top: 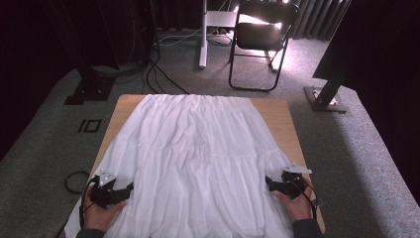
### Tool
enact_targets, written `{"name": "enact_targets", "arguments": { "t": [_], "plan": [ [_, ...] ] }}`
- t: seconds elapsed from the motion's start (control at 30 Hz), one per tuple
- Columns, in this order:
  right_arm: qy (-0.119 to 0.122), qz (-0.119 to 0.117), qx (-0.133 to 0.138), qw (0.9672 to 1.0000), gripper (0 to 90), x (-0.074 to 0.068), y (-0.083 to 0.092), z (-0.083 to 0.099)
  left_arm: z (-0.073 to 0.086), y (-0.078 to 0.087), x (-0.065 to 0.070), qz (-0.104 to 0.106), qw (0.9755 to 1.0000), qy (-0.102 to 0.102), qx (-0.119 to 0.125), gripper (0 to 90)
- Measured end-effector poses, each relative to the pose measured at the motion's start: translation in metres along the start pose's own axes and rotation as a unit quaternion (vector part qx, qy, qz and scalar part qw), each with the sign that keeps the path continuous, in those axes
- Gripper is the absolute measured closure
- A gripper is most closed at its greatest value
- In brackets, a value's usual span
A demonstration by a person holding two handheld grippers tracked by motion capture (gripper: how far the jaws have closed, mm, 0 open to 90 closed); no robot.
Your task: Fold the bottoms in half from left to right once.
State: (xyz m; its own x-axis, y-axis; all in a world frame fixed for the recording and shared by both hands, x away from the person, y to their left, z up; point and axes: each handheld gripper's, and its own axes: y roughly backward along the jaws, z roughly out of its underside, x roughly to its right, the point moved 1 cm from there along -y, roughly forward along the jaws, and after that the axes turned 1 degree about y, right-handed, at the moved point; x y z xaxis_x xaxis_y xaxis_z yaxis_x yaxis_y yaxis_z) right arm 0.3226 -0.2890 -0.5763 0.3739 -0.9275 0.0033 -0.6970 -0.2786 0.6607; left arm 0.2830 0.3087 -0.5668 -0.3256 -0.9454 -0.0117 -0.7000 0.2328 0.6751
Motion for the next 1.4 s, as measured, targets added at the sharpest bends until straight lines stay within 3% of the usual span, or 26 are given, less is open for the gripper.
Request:
{"name": "enact_targets", "arguments": {
  "t": [0.07, 0.4, 0.47, 0.53, 0.6, 0.7, 0.77, 0.87, 0.97, 1.03, 1.07, 1.2, 1.3, 1.4],
  "plan": [
    [0.000, 0.000, 0.000, 1.0000, 15.8, 0.000, 0.000, 0.000, 0.000, -0.001, 0.001, 0.002, 1.0000, -0.004, -0.004, 17.4],
    [0.000, 0.000, 0.000, 1.0000, 15.9, 0.000, 0.000, 0.000, 0.000, -0.001, 0.001, 0.001, 1.0000, -0.003, -0.003, 17.9],
    [0.000, -0.001, 0.000, 1.0000, 15.9, 0.000, 0.000, 0.000, -0.001, 0.001, 0.000, 0.001, 1.0000, -0.001, 0.001, 24.9],
    [0.000, -0.001, 0.000, 1.0000, 16.2, 0.000, 0.000, 0.000, -0.004, 0.005, -0.002, 0.005, 0.9999, 0.011, -0.010, 31.5],
    [0.001, -0.001, 0.000, 1.0000, 16.9, 0.000, 0.000, 0.000, -0.009, 0.012, -0.005, 0.004, 0.9999, 0.011, -0.002, 33.8],
    [0.001, -0.002, 0.001, 1.0000, 17.0, 0.000, 0.000, 0.000, -0.018, 0.023, -0.017, -0.026, 0.9996, 0.010, 0.010, 31.0],
    [0.002, -0.003, 0.001, 1.0000, 19.0, 0.000, 0.000, 0.000, -0.022, 0.026, -0.031, -0.040, 0.9988, 0.025, 0.010, 28.9],
    [0.005, -0.005, 0.004, 1.0000, 20.3, -0.001, 0.001, 0.001, -0.019, 0.020, -0.054, -0.067, 0.9963, 0.051, -0.014, 19.1],
    [0.004, -0.005, 0.004, 1.0000, 20.4, -0.001, 0.001, 0.001, -0.010, 0.011, -0.067, -0.080, 0.9938, 0.070, -0.034, 12.9],
    [0.004, -0.005, 0.004, 1.0000, 20.3, -0.001, 0.001, 0.001, -0.005, 0.004, -0.070, -0.083, 0.9924, 0.076, -0.048, 10.1],
    [0.004, -0.005, 0.004, 1.0000, 20.4, -0.001, 0.001, 0.001, -0.003, 0.004, -0.071, -0.076, 0.9929, 0.082, -0.039, 9.6],
    [0.004, -0.005, 0.004, 1.0000, 20.4, -0.001, 0.001, 0.001, -0.003, 0.004, -0.072, -0.069, 0.9942, 0.073, -0.038, 10.5],
    [0.004, -0.005, 0.004, 1.0000, 21.7, -0.001, 0.001, 0.001, -0.002, 0.007, -0.068, -0.059, 0.9960, 0.062, -0.026, 22.8],
    [0.009, 0.002, -0.003, 1.0000, 41.0, 0.001, 0.010, 0.000, -0.002, 0.010, -0.060, -0.040, 0.9979, 0.049, -0.016, 53.1]
  ]
}}
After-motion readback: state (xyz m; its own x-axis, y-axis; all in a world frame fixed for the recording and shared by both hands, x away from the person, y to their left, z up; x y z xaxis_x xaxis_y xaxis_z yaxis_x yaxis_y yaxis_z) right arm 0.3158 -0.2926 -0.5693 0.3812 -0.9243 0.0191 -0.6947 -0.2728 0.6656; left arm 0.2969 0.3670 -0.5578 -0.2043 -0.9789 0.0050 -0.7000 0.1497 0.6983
